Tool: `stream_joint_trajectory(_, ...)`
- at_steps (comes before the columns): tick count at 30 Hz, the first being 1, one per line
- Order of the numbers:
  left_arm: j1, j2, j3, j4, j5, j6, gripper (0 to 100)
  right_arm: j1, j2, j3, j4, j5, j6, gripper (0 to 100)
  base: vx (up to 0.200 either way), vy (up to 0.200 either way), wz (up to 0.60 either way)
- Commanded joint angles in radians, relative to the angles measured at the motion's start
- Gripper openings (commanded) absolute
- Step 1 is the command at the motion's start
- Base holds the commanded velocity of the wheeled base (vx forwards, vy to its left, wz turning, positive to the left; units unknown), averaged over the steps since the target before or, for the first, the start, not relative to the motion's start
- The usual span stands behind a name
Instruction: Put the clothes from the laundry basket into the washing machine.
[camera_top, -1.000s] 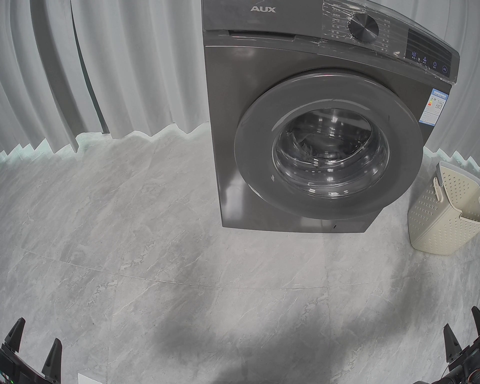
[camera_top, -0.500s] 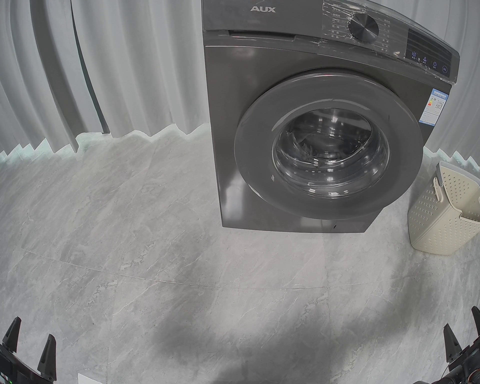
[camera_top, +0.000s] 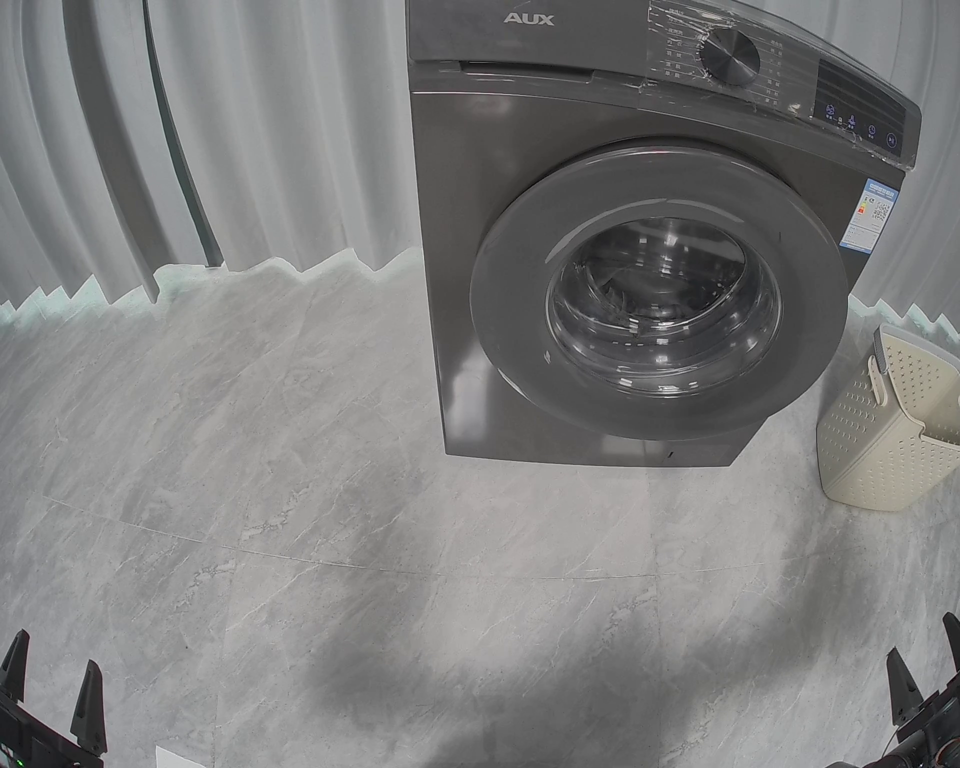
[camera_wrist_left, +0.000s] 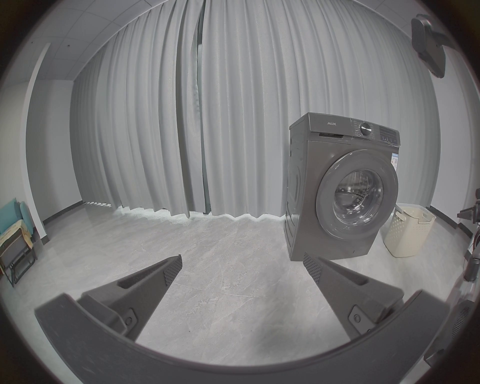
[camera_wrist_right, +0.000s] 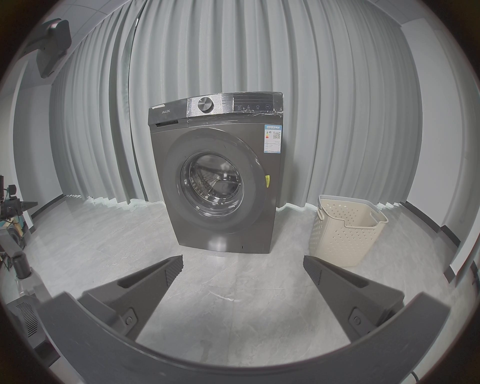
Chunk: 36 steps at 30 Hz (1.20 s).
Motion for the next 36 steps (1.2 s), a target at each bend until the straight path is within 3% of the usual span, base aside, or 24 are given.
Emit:
stream_joint_trajectory(1, 0.001, -0.011, 0.018, 0.0, -0.013, -0.016, 100, 0.001, -0.016, 0.018, 0.0, 0.0, 0.0, 100, 0.0, -0.2, 0.0)
stream_joint_trajectory(5, 0.001, -0.011, 0.018, 0.0, -0.053, -0.035, 100, 0.001, -0.016, 0.018, 0.0, 0.0, 0.001, 100, 0.0, -0.2, 0.0)
stream_joint_trajectory(10, 0.001, -0.011, 0.018, 0.0, -0.059, -0.058, 100, -0.001, -0.016, 0.018, 0.0, 0.0, -0.002, 100, 0.0, -0.2, 0.0)
stream_joint_trajectory(13, 0.001, -0.011, 0.018, 0.009, 0.007, -0.029, 100, 0.001, -0.016, 0.018, 0.0, 0.0, 0.0, 100, 0.0, -0.2, 0.0)
stream_joint_trajectory(15, 0.001, -0.011, 0.018, 0.019, 0.019, -0.013, 100, 0.001, -0.016, 0.018, 0.0, 0.0, 0.0, 100, 0.0, -0.2, 0.0)
stream_joint_trajectory(19, 0.001, -0.011, 0.018, 0.017, -0.001, -0.009, 100, -0.001, -0.016, 0.018, 0.0, 0.0, 0.0, 100, 0.0, -0.1, 0.0)
stream_joint_trajectory(20, 0.001, -0.011, 0.018, 0.072, -0.081, 0.001, 100, 0.001, -0.016, 0.018, 0.0, 0.0, 0.0, 100, 0.0, 0.0, 0.0)
stream_joint_trajectory(21, 0.001, -0.011, 0.018, 0.072, -0.081, 0.001, 100, 0.001, -0.016, 0.018, 0.0, 0.0, 0.0, 100, 0.0, 0.0, 0.0)
stream_joint_trajectory(22, -0.001, -0.01, 0.01, 0.098, -0.117, 0.004, 100, -0.001, -0.016, 0.018, 0.0, 0.0, 0.0, 100, 0.0, 0.0, 0.0)
stream_joint_trajectory(26, -0.001, -0.011, 0.018, 0.072, -0.113, 0.002, 100, -0.001, -0.016, 0.018, 0.0, 0.0, 0.0, 100, 0.0, 0.0, 0.0)
stream_joint_trajectory(36, -0.001, -0.011, 0.018, 0.072, -0.087, 0.005, 100, -0.001, -0.016, 0.018, 0.0, 0.0, 0.0, 100, 0.0, -0.2, 0.0)
